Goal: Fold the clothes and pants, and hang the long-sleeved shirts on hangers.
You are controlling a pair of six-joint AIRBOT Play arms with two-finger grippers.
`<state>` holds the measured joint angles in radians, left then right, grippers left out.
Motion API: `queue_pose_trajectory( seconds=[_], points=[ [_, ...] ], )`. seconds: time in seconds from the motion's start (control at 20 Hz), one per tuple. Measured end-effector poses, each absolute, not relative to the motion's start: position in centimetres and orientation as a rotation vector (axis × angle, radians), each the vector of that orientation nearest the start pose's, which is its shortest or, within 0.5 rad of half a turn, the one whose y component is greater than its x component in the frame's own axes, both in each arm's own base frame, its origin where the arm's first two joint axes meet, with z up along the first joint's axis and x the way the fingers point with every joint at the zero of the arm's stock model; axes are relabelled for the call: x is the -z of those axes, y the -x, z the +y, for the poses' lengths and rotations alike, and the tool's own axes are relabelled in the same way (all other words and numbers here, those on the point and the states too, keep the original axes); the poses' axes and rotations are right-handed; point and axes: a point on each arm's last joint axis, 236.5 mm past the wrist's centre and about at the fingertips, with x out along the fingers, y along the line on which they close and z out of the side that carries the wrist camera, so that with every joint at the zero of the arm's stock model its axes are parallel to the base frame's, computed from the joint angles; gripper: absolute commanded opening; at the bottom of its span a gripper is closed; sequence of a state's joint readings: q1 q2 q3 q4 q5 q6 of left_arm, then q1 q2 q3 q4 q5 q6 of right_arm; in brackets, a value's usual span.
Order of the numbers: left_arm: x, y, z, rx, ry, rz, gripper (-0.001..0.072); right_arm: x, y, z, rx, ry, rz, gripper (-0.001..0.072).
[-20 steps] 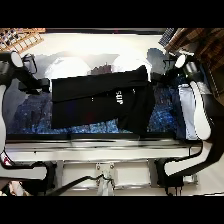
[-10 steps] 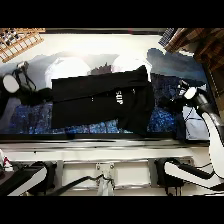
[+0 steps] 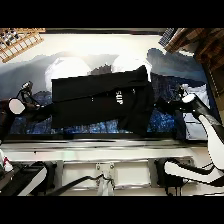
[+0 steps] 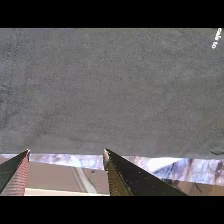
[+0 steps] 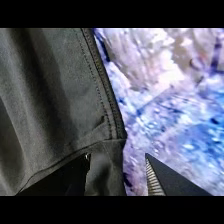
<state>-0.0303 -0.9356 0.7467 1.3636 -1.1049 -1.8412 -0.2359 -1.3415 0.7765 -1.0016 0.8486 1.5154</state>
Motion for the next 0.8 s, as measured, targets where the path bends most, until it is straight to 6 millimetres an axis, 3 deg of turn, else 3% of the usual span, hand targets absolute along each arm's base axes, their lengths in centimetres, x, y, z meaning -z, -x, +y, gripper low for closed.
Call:
queue_pose_trajectory(
  seconds=[0.3, 0.6, 0.65, 0.75, 0.8],
  points=[
    [1.7, -28.3, -5.4, -0.048, 0.421, 1.299, 0.0467, 10.3, -34.7, 5.2, -0.018, -0.688, 1.339, 0.0364],
    [2.4, -27.2, -5.3, -0.058, 0.425, 1.343, 0.0467, 10.6, -33.5, 7.4, -0.061, -0.644, 1.397, 0.0027],
    [2.8, -26.6, -5.3, -0.069, 0.434, 1.364, 0.0476, 10.7, -33.4, 7.4, -0.063, -0.633, 1.403, 0.0026],
    [4.0, -25.3, -5.2, -0.094, 0.45, 1.411, 0.0694, 10.7, -33.1, 7.4, -0.067, -0.617, 1.414, 0.0026],
    [4.7, -24.6, -5.1, -0.11, 0.459, 1.434, 0.0694, 10.8, -33.0, 7.4, -0.069, -0.611, 1.417, 0.0026]
  ],
)
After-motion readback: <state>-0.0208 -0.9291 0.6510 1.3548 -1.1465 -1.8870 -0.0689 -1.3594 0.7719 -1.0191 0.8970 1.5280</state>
